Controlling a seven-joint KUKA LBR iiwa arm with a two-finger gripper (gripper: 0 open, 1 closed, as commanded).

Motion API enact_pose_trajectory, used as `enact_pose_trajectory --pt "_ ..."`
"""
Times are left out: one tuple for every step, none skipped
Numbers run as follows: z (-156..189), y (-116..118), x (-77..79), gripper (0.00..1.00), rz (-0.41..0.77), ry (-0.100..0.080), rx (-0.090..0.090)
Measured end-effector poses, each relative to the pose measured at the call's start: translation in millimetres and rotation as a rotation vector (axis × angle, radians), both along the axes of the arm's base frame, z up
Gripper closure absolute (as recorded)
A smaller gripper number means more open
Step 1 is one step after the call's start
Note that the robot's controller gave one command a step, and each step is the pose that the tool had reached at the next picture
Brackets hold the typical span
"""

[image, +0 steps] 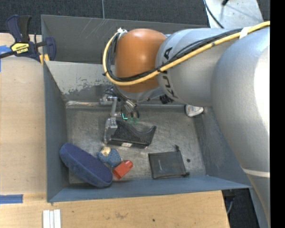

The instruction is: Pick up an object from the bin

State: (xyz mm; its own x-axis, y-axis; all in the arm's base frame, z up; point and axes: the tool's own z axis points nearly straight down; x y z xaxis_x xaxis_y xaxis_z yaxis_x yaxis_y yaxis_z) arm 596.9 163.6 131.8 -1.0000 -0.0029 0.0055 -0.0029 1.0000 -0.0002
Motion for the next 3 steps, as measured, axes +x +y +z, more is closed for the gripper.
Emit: enact_pose_trajectory --pt "-35.0 -62.2 -30.6 0.00 0.229 -0.020 0.002" --pt "-34.9 -62.5 -30.4 1.00 0.227 -0.023 0.005" --pt "47.9 -61.5 2.5 1.00 0.710 -0.009 0.002"
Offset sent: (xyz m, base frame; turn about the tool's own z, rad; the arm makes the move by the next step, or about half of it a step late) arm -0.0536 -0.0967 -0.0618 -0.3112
